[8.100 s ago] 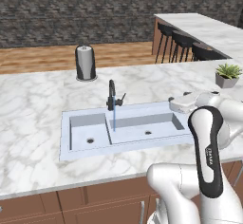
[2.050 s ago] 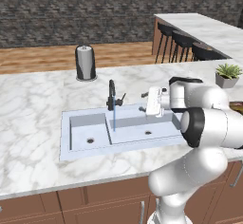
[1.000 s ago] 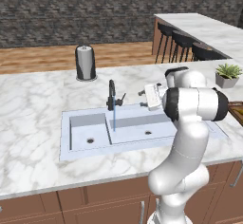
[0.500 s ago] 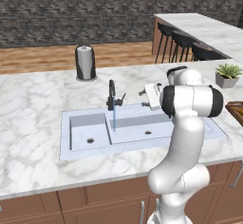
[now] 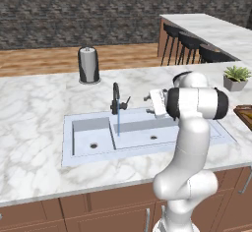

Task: Pick the banana, mango from the sink and place them on the cutting board to airdry. Then turn off the sink faucet.

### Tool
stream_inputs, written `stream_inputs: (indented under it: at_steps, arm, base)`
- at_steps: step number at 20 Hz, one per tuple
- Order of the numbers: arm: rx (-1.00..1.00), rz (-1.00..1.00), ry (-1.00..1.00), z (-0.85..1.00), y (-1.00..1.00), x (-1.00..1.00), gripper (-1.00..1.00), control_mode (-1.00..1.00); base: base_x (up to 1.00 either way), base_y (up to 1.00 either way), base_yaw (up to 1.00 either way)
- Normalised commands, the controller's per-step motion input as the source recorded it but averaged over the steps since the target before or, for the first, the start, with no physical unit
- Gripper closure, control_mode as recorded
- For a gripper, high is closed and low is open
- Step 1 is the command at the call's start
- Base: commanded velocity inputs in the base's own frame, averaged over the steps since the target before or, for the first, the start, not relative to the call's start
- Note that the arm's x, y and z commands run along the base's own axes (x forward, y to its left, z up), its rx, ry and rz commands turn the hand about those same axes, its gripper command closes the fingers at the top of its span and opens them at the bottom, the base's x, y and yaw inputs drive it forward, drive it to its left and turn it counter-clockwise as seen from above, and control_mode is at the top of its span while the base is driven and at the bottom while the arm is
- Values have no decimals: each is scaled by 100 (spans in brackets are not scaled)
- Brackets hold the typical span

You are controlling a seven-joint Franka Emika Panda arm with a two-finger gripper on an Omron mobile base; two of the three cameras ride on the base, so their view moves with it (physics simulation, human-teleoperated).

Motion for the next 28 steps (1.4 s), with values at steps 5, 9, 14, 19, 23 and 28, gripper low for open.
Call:
stream_inputs:
  at_steps: [5, 9, 14, 19, 23, 28]
  arm:
    - [0, 0, -4, -19, 5, 12, -100, -100]
    - [1, 0, -4, -2, 1, 24, -100, -100]
    - [0, 0, -2, 0, 0, 23, -100, -100]
    - [1, 0, 0, -3, 0, 37, -100, -100]
    - [2, 0, 0, -4, 0, 35, -100, -100]
    - [3, 0, 0, -2, 0, 28, -100, -100]
  base:
    - [0, 0, 0]
    - [0, 0, 0]
    - [0, 0, 0]
    - [0, 0, 0]
    - [0, 0, 0]
    - [0, 0, 0]
